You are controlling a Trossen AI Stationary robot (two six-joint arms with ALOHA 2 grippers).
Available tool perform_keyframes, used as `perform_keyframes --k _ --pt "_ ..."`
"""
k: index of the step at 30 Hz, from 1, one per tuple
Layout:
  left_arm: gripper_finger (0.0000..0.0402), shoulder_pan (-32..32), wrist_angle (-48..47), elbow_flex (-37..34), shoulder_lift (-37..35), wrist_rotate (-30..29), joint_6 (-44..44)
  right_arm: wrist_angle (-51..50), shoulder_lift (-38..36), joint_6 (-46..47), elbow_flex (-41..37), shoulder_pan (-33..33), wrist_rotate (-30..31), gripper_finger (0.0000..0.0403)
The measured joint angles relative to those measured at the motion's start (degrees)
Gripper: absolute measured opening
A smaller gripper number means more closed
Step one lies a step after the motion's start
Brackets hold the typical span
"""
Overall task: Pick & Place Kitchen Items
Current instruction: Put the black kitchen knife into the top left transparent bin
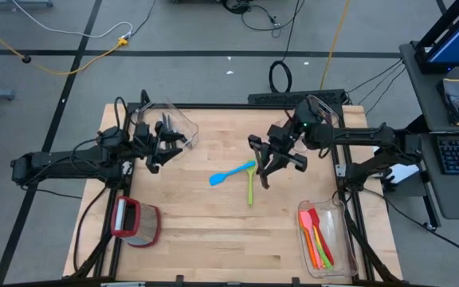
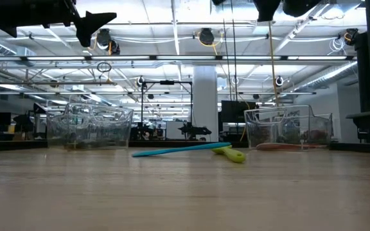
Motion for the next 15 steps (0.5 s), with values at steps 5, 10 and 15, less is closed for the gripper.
perform_keyframes --k 5,10,15 --pt "0.0285 0.0 2.34 0.0 0.6 -3.47 -0.6 11.07 2.74 1.19 0.0 0.01 0.97 0.0048" --pt "0.0285 0.0 6.42 0.02 3.48 -7.65 -3.34 17.77 5.32 2.38 0.0 0.05 8.27 0.0048" --pt "0.0285 0.0 8.26 0.18 7.73 -8.98 -6.34 16.96 6.89 -0.41 0.0 0.05 21.95 0.0048"
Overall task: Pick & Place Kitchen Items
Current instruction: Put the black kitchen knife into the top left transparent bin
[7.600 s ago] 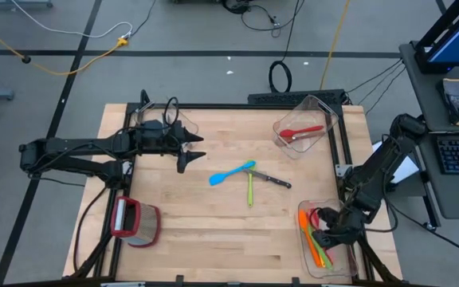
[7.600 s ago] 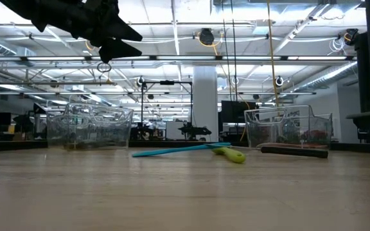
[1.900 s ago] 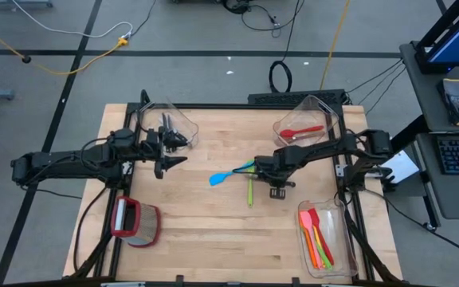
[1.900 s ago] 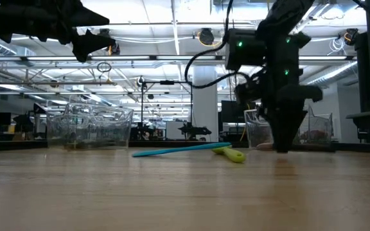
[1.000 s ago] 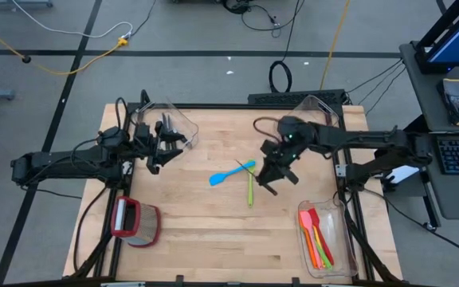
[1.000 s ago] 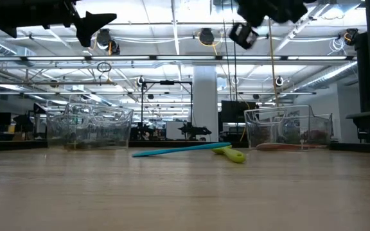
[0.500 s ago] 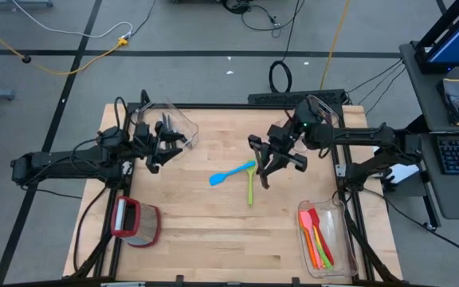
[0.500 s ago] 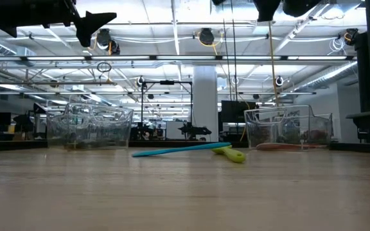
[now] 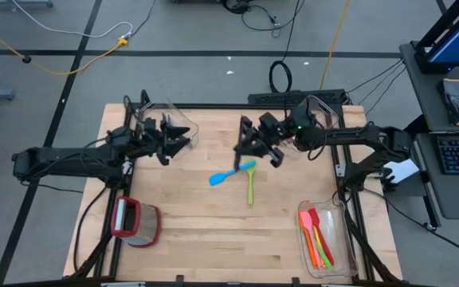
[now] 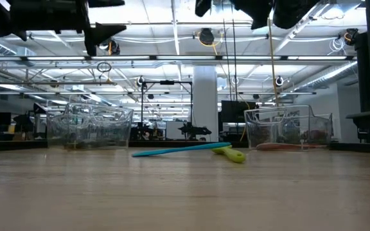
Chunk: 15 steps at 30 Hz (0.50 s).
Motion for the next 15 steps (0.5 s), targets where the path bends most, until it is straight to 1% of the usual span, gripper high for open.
perform_keyframes --k 6,12,15 --pt "0.0285 0.0 0.18 0.7 5.4 -1.99 -0.87 -6.62 0.3 -7.27 0.0 0.11 17.96 0.0048" --pt "0.0285 0.0 0.37 3.87 10.31 -2.43 1.68 -11.05 0.29 -9.16 0.0 0.2 34.18 0.0048" --pt "0.0285 0.0 0.28 5.81 12.27 -2.42 3.28 -13.66 0.24 -11.2 0.0 1.0 43.35 0.0048"
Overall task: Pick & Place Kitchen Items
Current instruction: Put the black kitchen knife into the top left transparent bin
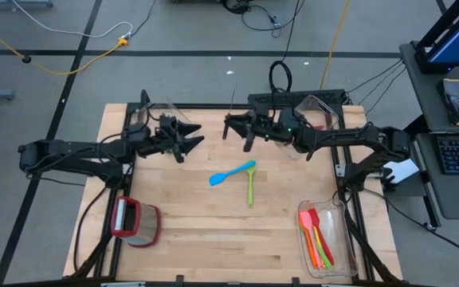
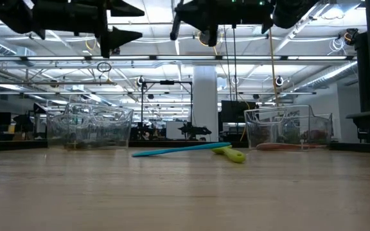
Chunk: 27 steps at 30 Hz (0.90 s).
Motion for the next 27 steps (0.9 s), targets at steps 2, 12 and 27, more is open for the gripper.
perform_keyframes --k 2,12,27 --pt "0.0285 0.0 0.0 1.47 1.41 0.0 1.35 -1.13 0.04 -0.95 0.0 0.73 5.65 0.0048" --pt "0.0285 -2.15 -0.28 8.76 10.65 -2.22 13.07 -4.22 0.02 -5.5 0.0 4.44 28.31 0.0048" --pt "0.0285 -3.7 -4.58 22.19 26.8 -21.83 21.82 -4.01 0.02 -10.41 0.0 3.45 29.6 0.0048"
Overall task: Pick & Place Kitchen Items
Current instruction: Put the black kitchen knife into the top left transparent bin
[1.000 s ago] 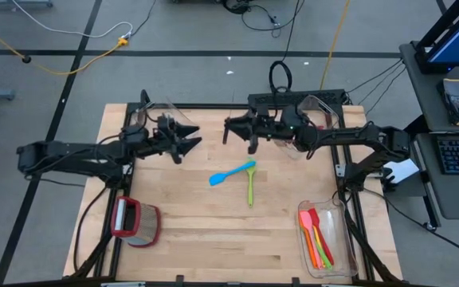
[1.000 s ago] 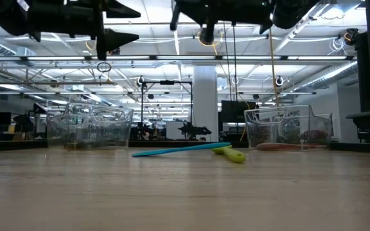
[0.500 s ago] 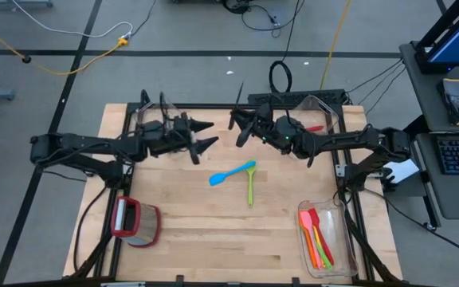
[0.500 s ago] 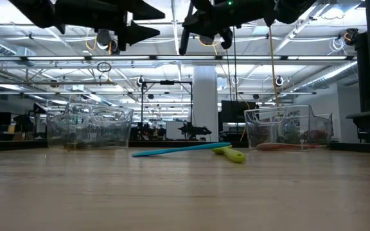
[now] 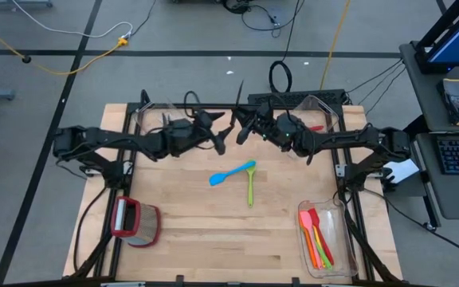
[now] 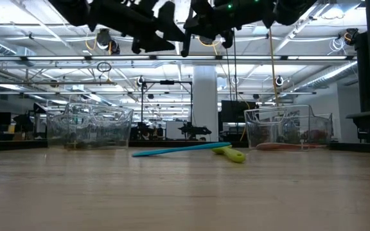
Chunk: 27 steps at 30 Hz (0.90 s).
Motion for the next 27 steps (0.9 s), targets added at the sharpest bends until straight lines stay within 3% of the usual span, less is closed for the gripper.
perform_keyframes --k 5,11,14,22,27 --pt "0.0285 -0.01 -2.22 4.1 4.13 -0.49 -0.01 -0.08 -0.01 0.12 0.0 -0.69 -1.42 0.0048" --pt "0.0285 0.0 -2.86 5.85 6.46 -6.99 0.25 -0.19 0.0 0.02 0.0 -0.67 -1.46 0.0048" --pt "0.0285 0.37 -3.07 5.87 6.46 -7.0 0.31 -0.19 0.0 0.11 0.0 -0.56 -1.49 0.0048" --pt "0.0285 1.23 -3.04 5.89 6.45 2.27 2.96 -0.27 0.0 5.34 0.0 -0.57 -8.24 0.0048" --pt "0.0285 1.23 -3.02 5.89 6.45 2.93 4.81 -1.64 0.0 7.43 0.0 -0.58 -8.85 0.0048"
